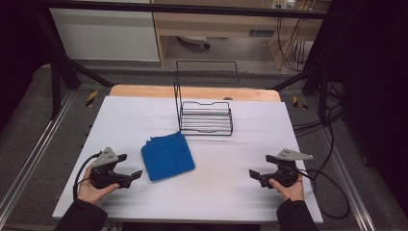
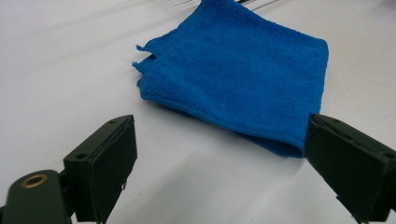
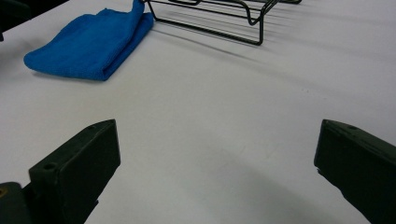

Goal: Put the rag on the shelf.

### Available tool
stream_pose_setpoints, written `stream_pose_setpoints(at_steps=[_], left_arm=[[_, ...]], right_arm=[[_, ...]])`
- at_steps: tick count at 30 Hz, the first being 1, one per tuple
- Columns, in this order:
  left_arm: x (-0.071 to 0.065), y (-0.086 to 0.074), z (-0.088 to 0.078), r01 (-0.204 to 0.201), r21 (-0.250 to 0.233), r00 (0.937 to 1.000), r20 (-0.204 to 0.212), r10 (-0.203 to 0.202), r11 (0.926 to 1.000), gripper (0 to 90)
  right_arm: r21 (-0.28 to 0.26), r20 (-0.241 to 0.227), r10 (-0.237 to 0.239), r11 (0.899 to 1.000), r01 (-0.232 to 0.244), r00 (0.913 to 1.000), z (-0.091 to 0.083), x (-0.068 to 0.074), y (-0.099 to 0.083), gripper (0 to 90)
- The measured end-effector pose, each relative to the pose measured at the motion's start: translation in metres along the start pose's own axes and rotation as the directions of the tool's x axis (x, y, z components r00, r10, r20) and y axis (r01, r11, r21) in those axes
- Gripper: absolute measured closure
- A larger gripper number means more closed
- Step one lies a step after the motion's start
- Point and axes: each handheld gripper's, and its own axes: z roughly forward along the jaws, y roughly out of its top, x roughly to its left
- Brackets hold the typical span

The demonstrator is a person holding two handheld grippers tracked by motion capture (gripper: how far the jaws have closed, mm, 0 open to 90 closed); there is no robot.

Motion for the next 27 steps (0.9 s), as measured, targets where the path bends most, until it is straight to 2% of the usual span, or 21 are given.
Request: stream_pose_setpoints(at_steps=[16,20,27], left_arm=[[-0.005,0.004,0.002,-0.003,0.021,0.9998,-0.017,0.003,0.9998,10.1],[-0.009,0.008,0.005,-0.010,0.042,0.9995,-0.029,0.011,0.9991,10.8],[-0.019,0.012,0.013,-0.020,0.079,0.9997,-0.014,0.022,0.9966,14.1]], right_arm=[[0.006,0.008,0.006,1.000,-0.006,1.0000,0.001,0.001,0.000,1.1],[0.010,0.009,0.004,1.000,-0.004,1.0000,0.001,0.001,0.000,1.0],[0.015,0.013,0.005,1.000,-0.005,0.9999,0.002,0.001,0.000,1.1]])
